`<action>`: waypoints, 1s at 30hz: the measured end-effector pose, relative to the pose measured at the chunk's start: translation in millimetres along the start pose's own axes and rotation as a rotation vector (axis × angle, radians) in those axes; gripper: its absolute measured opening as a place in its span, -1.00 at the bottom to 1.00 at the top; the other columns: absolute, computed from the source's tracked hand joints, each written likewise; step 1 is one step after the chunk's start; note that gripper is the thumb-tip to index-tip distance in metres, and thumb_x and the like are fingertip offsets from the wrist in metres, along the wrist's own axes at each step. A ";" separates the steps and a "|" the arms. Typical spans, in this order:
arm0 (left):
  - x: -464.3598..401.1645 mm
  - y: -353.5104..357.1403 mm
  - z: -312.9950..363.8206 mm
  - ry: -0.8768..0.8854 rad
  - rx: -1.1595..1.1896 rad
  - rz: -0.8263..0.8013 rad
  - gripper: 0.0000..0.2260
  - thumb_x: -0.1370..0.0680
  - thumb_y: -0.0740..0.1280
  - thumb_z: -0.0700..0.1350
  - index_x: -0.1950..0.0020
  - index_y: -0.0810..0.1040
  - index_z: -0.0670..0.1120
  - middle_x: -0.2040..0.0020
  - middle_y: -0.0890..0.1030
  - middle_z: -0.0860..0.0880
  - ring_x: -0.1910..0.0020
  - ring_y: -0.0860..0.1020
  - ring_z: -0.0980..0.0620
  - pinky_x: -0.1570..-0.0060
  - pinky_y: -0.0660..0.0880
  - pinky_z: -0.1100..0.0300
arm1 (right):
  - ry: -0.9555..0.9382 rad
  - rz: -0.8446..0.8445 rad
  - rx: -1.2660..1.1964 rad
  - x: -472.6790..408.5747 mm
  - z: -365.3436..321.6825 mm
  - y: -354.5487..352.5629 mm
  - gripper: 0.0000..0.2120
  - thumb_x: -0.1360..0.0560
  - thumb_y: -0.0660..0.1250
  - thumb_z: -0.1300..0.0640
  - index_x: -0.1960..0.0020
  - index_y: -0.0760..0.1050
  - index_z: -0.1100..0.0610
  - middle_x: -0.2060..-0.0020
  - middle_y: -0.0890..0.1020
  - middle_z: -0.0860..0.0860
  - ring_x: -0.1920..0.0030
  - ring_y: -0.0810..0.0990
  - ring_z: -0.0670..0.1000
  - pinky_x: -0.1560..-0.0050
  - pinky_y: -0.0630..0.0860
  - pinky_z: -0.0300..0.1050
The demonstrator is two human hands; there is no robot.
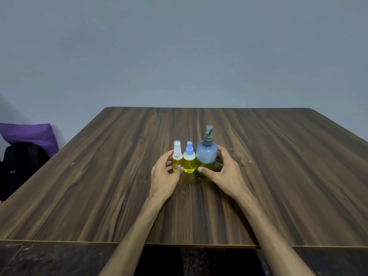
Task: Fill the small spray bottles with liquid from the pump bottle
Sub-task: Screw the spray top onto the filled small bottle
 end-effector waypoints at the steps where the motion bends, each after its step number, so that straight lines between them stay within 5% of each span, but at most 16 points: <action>1: 1.4 -0.5 0.2 0.005 -0.025 0.013 -0.38 -0.50 0.56 -0.30 -0.53 0.49 -0.06 -0.36 0.61 0.04 -0.34 0.60 0.08 -0.33 0.58 0.14 | -0.009 0.018 0.008 3.3 -1.6 -0.4 -0.16 -0.37 0.62 -0.14 -0.54 0.31 -0.09 -0.39 0.54 -0.21 -0.34 0.53 -0.18 -0.34 0.54 -0.12; 5: 19.3 -9.2 27.3 0.257 -0.312 0.233 -0.31 -0.52 0.53 -0.21 -0.62 0.36 -0.16 -0.56 0.43 -0.07 -0.57 0.40 -0.03 -0.52 0.38 0.06 | -0.170 0.286 0.172 23.3 -28.1 -11.9 -0.31 -0.49 0.48 -0.10 -0.55 0.35 0.00 -0.43 0.51 -0.13 -0.39 0.42 -0.25 -0.36 0.27 -0.47; 11: 49.6 6.4 71.0 0.670 -0.544 0.204 -0.32 -0.54 0.46 -0.19 -0.63 0.33 -0.26 -0.67 0.30 -0.17 -0.69 0.23 -0.13 -0.58 0.30 -0.21 | -0.350 0.437 0.303 43.3 -51.8 -9.6 -0.43 -0.52 0.39 0.07 -0.49 0.45 0.18 -0.48 0.50 0.06 -0.50 0.43 -0.01 -0.51 0.27 -0.21; 19: 51.0 16.5 57.3 0.652 -0.729 0.060 -0.32 -0.66 0.26 0.04 -0.72 0.16 -0.15 -0.75 0.09 -0.10 -0.74 0.05 -0.08 -0.65 0.13 -0.28 | -0.372 0.360 0.426 46.9 -43.7 3.0 -0.34 -0.56 0.33 0.03 -0.61 0.30 0.20 -0.61 0.31 0.08 -0.62 0.26 0.03 -0.55 0.32 0.02; 26: 31.5 -4.7 63.9 0.654 -0.694 0.084 -0.33 -0.68 0.22 0.09 -0.72 0.14 -0.15 -0.75 0.12 -0.09 -0.74 0.08 -0.05 -0.69 0.07 -0.19 | -0.460 0.324 0.393 26.5 -75.8 -13.9 -0.23 -0.54 0.35 -0.02 -0.66 0.18 0.18 -0.66 0.19 0.05 -0.65 0.17 0.01 -0.57 0.29 0.14; 30: 5.2 -5.8 66.8 0.630 -0.817 -0.032 -0.38 -0.71 0.12 0.18 -0.72 0.20 -0.08 -0.73 0.16 -0.02 -0.72 0.13 0.04 -0.71 -0.02 -0.11 | -0.476 0.246 0.461 3.2 -91.6 -14.7 -0.27 -0.57 0.22 -0.15 -0.66 0.20 0.12 -0.65 0.21 0.01 -0.65 0.17 0.00 -0.59 0.27 0.14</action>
Point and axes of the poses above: each hand's wrist, its own x-axis away from the middle knuckle, its own y-axis out of the palm, z = x × y, the point moved 6 cm from there along -x, towards the middle knuckle
